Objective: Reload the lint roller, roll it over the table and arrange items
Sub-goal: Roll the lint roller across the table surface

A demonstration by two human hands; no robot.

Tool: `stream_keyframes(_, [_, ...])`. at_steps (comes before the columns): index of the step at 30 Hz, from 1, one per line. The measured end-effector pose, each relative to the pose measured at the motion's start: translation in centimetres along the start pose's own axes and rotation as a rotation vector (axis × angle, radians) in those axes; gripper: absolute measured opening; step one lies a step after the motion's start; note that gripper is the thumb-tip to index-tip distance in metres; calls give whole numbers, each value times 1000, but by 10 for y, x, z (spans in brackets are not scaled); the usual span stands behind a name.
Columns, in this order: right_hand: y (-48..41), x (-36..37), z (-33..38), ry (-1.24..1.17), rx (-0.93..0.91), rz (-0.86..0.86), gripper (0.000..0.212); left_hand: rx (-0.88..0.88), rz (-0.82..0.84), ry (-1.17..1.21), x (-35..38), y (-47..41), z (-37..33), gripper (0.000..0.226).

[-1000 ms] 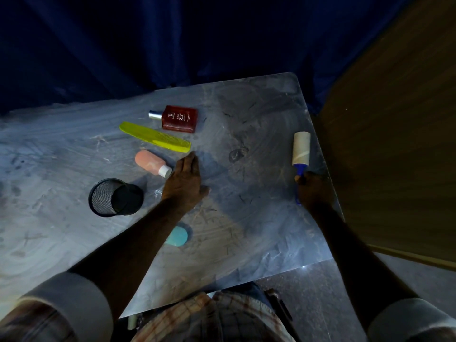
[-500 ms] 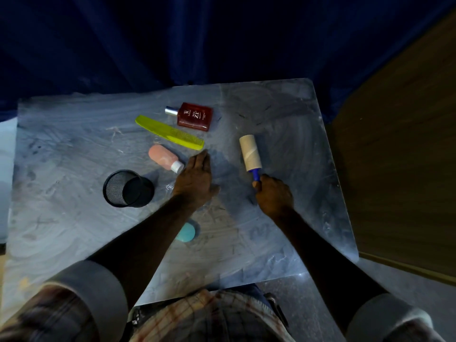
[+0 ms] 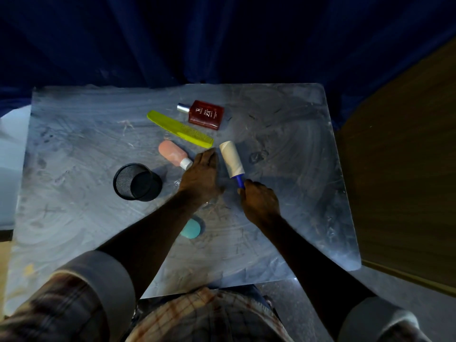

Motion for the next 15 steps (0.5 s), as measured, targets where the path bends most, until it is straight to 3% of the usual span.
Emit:
stream_keyframes(5, [-2,-1,-6,-62,30,6,31,-8,13,23,0,1,0,114])
stream_keyframes(15, [-10,-28,-92,-167,299,-72,35,-4,-33,62,2,0,2,106])
Point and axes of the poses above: each hand's wrist, its own y-axis away from the middle knuckle, its own x-axis out of the palm, z = x × y, the point moved 7 cm from there along -y, towards the middle knuckle, and after that the axes turned 6 degrees about -y, right-handed, at the moved point
